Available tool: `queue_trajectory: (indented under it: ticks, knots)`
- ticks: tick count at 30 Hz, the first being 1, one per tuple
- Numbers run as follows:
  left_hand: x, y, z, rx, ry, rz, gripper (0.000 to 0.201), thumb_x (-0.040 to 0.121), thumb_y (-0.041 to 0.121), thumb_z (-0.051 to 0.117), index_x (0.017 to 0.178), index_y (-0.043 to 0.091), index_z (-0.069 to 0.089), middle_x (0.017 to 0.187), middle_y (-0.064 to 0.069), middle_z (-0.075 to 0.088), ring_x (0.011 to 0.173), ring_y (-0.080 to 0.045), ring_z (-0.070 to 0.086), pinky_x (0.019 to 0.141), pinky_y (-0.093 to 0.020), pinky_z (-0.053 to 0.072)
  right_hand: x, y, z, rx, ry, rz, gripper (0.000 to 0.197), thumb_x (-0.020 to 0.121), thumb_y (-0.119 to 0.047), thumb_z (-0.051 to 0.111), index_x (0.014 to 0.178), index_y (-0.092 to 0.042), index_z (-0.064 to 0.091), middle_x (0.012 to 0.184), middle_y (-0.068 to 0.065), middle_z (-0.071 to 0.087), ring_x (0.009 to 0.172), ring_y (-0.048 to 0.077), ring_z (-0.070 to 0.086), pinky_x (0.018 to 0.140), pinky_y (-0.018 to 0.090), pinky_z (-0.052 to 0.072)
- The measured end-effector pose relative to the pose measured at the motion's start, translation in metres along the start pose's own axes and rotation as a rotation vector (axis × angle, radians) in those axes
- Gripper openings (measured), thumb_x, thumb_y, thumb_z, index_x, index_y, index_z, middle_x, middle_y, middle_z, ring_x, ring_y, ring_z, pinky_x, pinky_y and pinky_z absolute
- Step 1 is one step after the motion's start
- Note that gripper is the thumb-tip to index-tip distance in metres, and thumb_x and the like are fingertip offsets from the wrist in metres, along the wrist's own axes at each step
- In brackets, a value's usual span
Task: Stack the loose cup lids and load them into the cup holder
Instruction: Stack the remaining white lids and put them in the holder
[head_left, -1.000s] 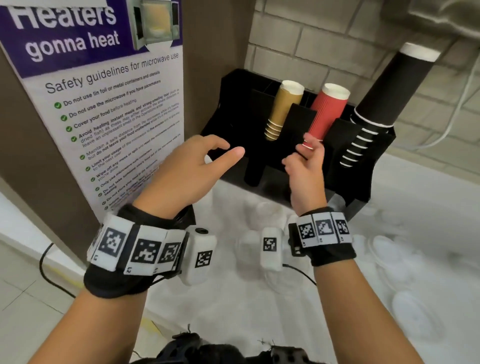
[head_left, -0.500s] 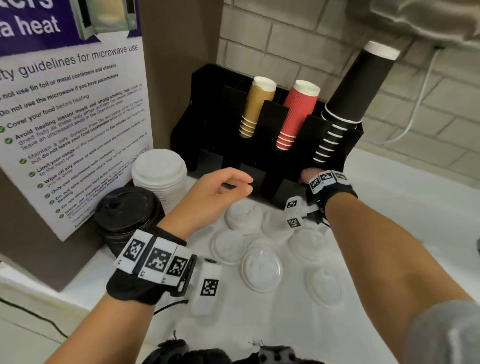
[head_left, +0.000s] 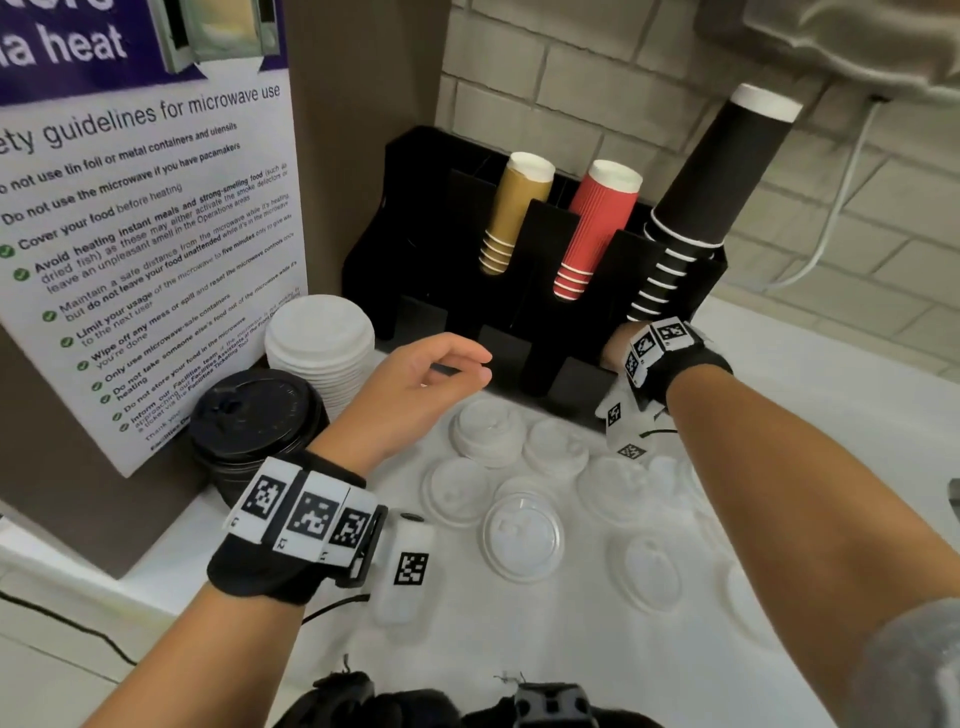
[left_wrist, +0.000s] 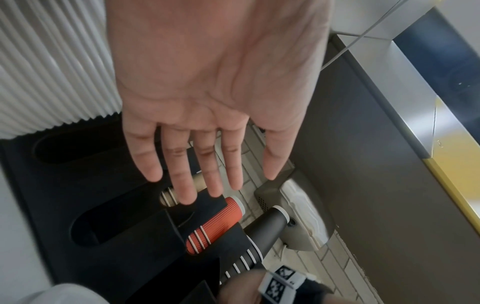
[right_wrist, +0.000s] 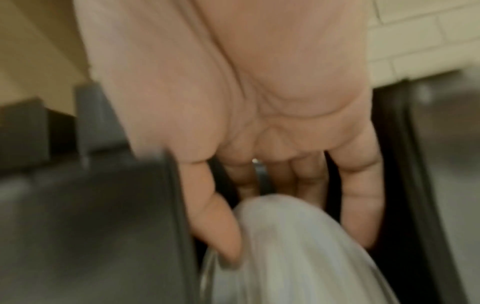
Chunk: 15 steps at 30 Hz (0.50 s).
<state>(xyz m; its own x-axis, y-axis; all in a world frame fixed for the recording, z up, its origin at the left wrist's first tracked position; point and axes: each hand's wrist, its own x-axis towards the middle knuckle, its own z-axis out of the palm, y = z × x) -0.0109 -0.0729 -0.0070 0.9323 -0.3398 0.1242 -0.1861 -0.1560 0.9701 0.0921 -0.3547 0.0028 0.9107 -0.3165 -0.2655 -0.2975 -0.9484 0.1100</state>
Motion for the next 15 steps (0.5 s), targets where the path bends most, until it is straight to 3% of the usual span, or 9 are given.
queue_trajectory:
  ticks: [2,4,6,8,10,12,13,15]
  knots:
    - [0.001,-0.001,0.003,0.001,0.001,0.004,0.015,0.091,0.029,0.063,0.106,0.029,0.068,0.094,0.019,0.064,0.084,0.004,0.060,0.077,-0.010,0.043,-0.009,0.002,-0.009,0.011,0.014,-0.029,0.039,0.091,-0.019,0.058,0.124,0.001,0.057,0.130,0.021,0.055,0.122,0.036,0.051,0.089,0.038,0.041]
    - [0.002,-0.002,0.007,-0.002,0.000,0.011,0.015,0.091,0.029,0.063,0.105,0.031,0.067,0.094,0.019,0.063,0.079,0.010,0.058,0.074,-0.006,0.042,-0.018,0.006,-0.022,0.027,0.005,-0.006,0.042,0.092,-0.020,0.057,0.128,-0.001,0.054,0.134,0.019,0.053,0.125,0.035,0.048,0.095,0.038,0.040]
    - [0.003,-0.002,0.012,-0.009,0.002,0.007,0.018,0.090,0.030,0.064,0.108,0.032,0.065,0.100,0.018,0.063,0.083,0.010,0.058,0.077,-0.010,0.041,-0.036,0.012,-0.043,0.159,0.029,0.038,0.043,0.095,-0.017,0.050,0.136,-0.003,0.047,0.138,0.015,0.048,0.128,0.033,0.045,0.102,0.038,0.038]
    - [0.005,-0.002,0.018,-0.044,0.011,-0.020,0.029,0.088,0.032,0.065,0.117,0.035,0.059,0.113,0.015,0.061,0.096,0.005,0.059,0.082,-0.016,0.042,-0.066,0.019,-0.053,0.459,0.194,0.017,0.039,0.094,-0.015,0.047,0.132,-0.010,0.049,0.126,0.012,0.053,0.119,0.031,0.051,0.093,0.038,0.044]
    - [0.008,-0.001,0.026,-0.128,0.005,-0.048,0.050,0.082,0.042,0.069,0.127,0.038,0.050,0.125,0.012,0.058,0.108,-0.001,0.058,0.088,-0.021,0.045,-0.104,0.020,-0.052,0.956,0.276,-0.087,0.029,0.092,-0.011,0.047,0.118,-0.019,0.055,0.112,0.006,0.057,0.106,0.027,0.056,0.083,0.040,0.053]
    - [0.009,0.001,0.034,-0.284,-0.035,-0.063,0.068,0.073,0.053,0.075,0.133,0.043,0.043,0.131,0.010,0.055,0.116,-0.006,0.057,0.097,-0.029,0.047,-0.136,0.007,-0.038,1.415,0.061,-0.236,0.027,0.092,-0.003,0.045,0.105,-0.022,0.060,0.102,0.002,0.062,0.097,0.022,0.059,0.070,0.036,0.058]
    - [0.010,0.001,0.038,-0.391,-0.069,-0.065,0.072,0.071,0.053,0.078,0.133,0.045,0.042,0.131,0.010,0.057,0.119,-0.009,0.057,0.099,-0.034,0.048,-0.145,-0.002,-0.028,1.547,-0.091,-0.311,0.029,0.093,-0.001,0.044,0.106,-0.020,0.061,0.101,0.003,0.063,0.096,0.022,0.061,0.070,0.036,0.059]
    - [0.011,0.000,0.043,-0.601,-0.145,-0.078,0.070,0.068,0.049,0.072,0.131,0.050,0.045,0.128,0.011,0.060,0.118,-0.012,0.059,0.095,-0.039,0.052,-0.155,-0.020,-0.009,1.581,-0.285,-0.423,0.033,0.094,0.001,0.041,0.115,-0.015,0.060,0.108,0.007,0.063,0.100,0.022,0.062,0.075,0.038,0.058]
